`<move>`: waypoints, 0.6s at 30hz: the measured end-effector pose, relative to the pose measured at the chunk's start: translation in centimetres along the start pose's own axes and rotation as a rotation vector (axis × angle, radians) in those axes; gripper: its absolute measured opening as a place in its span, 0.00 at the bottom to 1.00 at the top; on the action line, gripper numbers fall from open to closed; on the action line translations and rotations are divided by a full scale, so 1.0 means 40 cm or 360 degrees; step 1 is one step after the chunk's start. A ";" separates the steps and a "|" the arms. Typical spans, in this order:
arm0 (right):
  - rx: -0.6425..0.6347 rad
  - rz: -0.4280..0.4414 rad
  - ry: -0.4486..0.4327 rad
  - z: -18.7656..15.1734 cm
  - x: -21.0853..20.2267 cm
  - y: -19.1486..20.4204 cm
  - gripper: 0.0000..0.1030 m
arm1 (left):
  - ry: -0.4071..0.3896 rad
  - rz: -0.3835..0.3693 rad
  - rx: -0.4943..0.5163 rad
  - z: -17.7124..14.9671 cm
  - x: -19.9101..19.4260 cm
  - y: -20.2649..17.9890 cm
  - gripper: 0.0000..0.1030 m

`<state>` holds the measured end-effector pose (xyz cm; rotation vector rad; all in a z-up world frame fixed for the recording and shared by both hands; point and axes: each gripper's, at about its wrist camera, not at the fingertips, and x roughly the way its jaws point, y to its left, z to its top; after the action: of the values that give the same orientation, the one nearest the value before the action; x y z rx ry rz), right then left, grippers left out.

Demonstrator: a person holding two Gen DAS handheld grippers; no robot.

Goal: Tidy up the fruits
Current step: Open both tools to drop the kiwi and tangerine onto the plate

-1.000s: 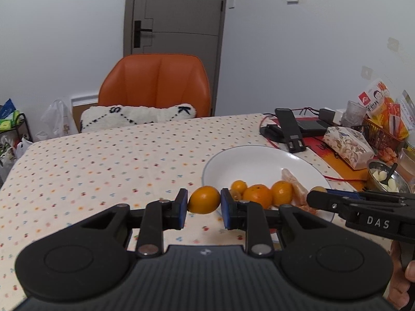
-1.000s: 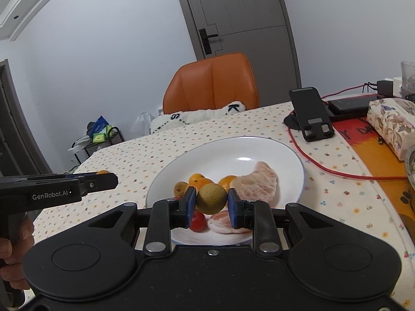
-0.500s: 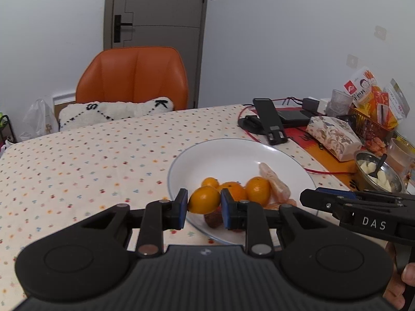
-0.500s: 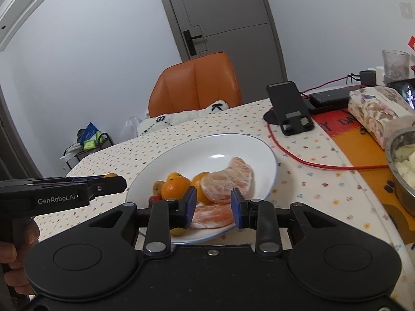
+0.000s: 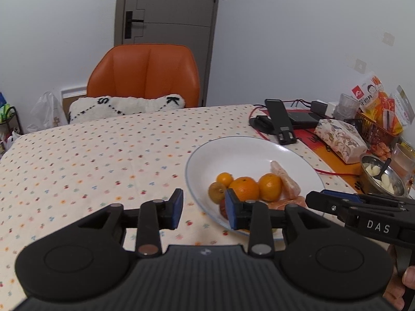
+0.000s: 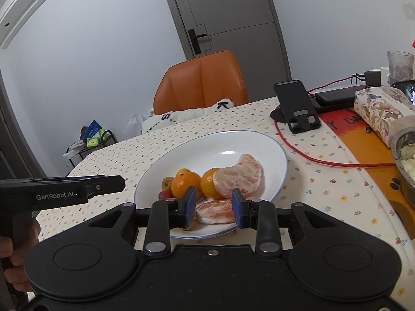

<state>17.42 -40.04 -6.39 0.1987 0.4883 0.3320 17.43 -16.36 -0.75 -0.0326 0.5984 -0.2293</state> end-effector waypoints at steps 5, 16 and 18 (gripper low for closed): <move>-0.0022 0.0016 0.0009 -0.004 0.002 0.024 0.32 | -0.0014 0.0031 -0.0037 -0.008 -0.026 0.027 0.40; -0.0092 0.0084 0.0003 -0.007 -0.005 0.101 0.36 | -0.0091 0.0132 -0.0102 -0.028 -0.114 0.093 0.66; -0.0105 0.0095 0.0002 -0.007 -0.008 0.114 0.37 | -0.0100 0.0155 -0.0117 -0.032 -0.130 0.105 0.70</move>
<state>15.82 -35.90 -5.32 0.1493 0.4727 0.4058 13.41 -11.06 0.65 -0.0815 0.5444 -0.1112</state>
